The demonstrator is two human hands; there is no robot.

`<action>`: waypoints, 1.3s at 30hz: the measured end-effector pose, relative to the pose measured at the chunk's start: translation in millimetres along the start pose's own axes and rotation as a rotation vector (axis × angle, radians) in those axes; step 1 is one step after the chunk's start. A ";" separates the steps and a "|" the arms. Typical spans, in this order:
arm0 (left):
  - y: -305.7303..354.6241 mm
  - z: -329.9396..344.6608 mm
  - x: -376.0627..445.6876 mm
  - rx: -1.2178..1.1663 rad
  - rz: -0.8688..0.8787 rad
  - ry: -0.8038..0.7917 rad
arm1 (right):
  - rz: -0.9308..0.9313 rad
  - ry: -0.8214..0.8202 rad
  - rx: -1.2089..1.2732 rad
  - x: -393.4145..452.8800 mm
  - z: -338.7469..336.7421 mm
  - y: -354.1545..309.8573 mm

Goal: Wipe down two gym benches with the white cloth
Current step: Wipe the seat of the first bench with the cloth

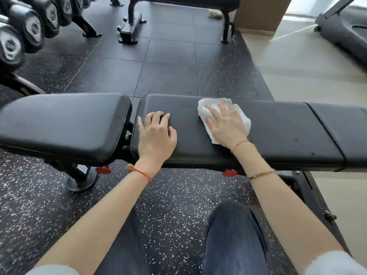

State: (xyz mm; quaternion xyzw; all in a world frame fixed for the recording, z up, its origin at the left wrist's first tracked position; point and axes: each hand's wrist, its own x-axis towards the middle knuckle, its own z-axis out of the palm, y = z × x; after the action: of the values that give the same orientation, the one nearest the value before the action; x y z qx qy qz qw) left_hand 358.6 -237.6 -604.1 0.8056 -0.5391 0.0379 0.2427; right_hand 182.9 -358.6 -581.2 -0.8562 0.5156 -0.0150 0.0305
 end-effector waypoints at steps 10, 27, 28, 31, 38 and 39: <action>-0.2 0.4 0.0 -0.013 0.007 0.081 | -0.280 0.068 0.060 -27.0 2.2 49.7; 0.2 1.0 0.8 -0.023 0.008 0.081 | -0.322 0.030 0.084 5.9 -2.2 82.3; 0.3 1.3 0.9 -0.021 0.005 0.080 | -0.283 0.023 0.074 16.9 -2.6 79.6; 1.0 0.6 0.7 -0.023 0.000 0.076 | -0.258 -0.002 0.060 36.4 -2.1 51.9; -1.9 0.0 0.5 -0.033 0.009 0.063 | -0.529 0.039 0.091 -21.1 6.1 18.5; -2.3 -0.7 0.6 -0.032 0.011 0.064 | -0.549 0.051 0.094 -28.2 6.8 26.4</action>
State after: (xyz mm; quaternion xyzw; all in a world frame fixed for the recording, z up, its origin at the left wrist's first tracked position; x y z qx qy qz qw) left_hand 361.0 -237.1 -604.1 0.7970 -0.5360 0.0563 0.2726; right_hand 146.8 -345.7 -589.6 -0.9609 0.2635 -0.0682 0.0521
